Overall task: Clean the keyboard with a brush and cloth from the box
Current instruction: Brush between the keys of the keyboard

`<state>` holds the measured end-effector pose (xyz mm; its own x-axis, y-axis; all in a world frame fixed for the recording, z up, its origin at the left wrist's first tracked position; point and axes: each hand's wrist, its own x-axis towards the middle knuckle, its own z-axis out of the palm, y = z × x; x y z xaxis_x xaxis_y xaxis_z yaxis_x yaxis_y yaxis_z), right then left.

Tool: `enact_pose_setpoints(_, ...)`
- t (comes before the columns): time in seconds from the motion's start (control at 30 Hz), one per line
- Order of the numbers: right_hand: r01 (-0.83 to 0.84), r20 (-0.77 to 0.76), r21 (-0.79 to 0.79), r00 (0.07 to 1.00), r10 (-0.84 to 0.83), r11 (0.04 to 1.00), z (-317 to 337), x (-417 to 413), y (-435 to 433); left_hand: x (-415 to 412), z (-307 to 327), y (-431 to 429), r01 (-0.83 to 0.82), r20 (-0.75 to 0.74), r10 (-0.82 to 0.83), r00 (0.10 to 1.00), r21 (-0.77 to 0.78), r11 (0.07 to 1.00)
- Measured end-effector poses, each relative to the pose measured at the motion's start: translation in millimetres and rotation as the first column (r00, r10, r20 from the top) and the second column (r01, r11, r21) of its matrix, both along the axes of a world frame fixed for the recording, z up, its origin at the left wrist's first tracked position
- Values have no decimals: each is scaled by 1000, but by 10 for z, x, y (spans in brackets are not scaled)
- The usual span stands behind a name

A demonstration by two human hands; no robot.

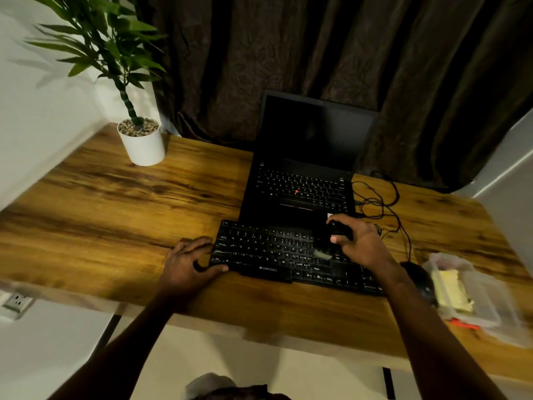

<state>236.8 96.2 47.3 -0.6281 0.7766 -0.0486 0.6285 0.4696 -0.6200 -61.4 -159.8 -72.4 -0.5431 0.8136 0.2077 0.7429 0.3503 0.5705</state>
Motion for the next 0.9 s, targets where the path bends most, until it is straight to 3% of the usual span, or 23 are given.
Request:
enact_pose_setpoints(0.27, -32, -66, 22, 997, 33, 999, -53, -118, -87, -4, -3, -15, 1, -3, -1, 1000, -10, 1000)
enact_pose_setpoints(0.6, 120, -25, 77, 993, -118, 990, -30, 76, 21, -18, -8, 3, 15, -14, -15, 1000, -29, 999)
enact_pose_setpoints(0.9, 18, -79, 30, 997, -16, 999, -70, -126, -70, 4, 27, -7, 19, -7, -20, 1000, -20, 1000)
